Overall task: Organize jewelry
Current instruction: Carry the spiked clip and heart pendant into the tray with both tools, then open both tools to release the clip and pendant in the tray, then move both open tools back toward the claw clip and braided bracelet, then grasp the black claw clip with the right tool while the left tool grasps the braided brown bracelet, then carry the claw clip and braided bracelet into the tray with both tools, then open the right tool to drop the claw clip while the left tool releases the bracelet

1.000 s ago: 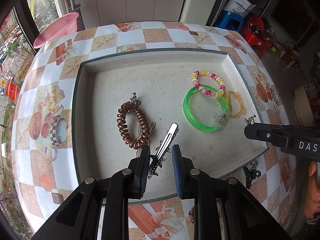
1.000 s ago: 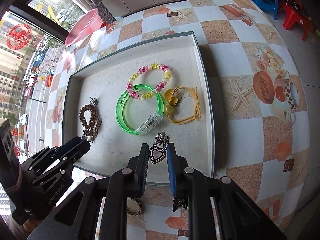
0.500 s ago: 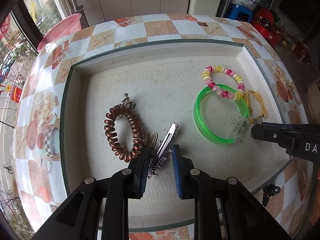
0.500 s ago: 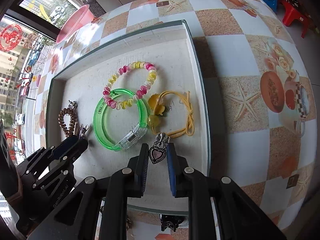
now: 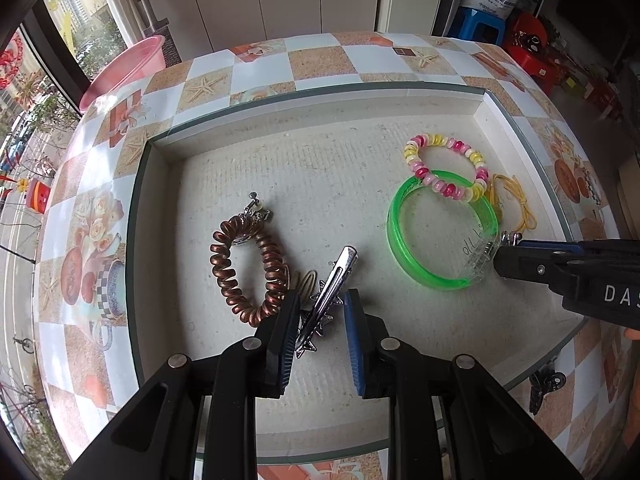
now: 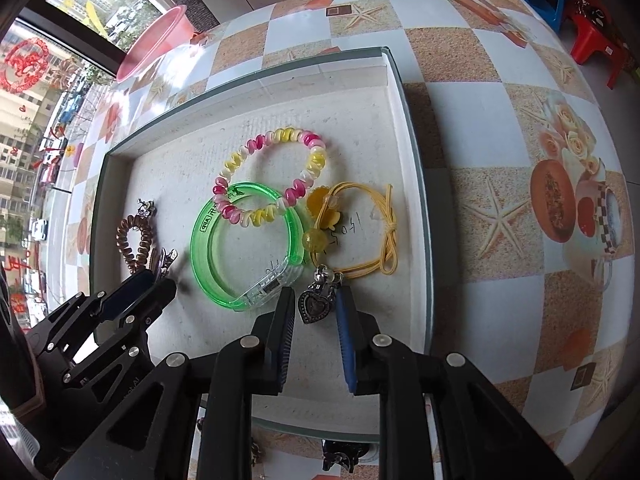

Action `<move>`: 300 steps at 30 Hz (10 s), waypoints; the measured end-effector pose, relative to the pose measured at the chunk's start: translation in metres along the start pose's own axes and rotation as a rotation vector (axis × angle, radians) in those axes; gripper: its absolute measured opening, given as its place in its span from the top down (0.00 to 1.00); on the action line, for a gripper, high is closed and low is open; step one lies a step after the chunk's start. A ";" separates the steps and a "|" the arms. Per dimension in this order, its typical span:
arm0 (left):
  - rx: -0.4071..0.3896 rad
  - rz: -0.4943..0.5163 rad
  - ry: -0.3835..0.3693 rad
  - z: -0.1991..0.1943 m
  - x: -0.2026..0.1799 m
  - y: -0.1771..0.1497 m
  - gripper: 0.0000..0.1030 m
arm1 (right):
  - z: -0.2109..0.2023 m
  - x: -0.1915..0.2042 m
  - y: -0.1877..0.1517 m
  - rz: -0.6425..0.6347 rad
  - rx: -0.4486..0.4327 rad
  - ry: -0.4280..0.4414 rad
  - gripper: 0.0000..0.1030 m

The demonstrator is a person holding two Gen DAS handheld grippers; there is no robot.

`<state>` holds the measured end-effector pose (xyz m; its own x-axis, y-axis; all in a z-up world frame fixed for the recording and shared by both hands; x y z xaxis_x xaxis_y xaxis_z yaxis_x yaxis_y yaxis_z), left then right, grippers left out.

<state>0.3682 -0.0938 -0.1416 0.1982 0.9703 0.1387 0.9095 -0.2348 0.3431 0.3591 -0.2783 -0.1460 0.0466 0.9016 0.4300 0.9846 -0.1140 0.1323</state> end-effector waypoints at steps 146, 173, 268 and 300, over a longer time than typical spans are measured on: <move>0.125 -0.035 -0.016 -0.030 -0.057 -0.109 0.47 | -0.026 -0.024 -0.130 0.063 -0.017 -0.148 0.75; 0.022 -0.080 -0.232 -0.098 -0.003 -0.125 0.82 | -0.063 -0.005 -0.171 0.122 -0.032 -0.075 0.75; 0.014 -0.042 -0.007 -0.020 0.016 -0.012 0.82 | -0.013 0.011 -0.013 0.019 -0.035 0.004 0.48; -0.015 -0.087 -0.010 -0.039 0.029 -0.003 0.81 | -0.058 0.007 -0.013 0.078 -0.142 0.024 0.43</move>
<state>0.3567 -0.0676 -0.1020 0.1224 0.9876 0.0984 0.9177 -0.1503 0.3677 0.3366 -0.2948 -0.0936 0.1164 0.8778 0.4646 0.9445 -0.2425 0.2216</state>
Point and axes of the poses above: each gripper's, at about its wrist camera, not at the fingertips, and z roughly the way its jaws point, x to its left, y to its top, the point moved 3 cm from there along z, roughly the way its jaws point, and after that the axes turned 7 degrees about y, right-handed, at the moved point
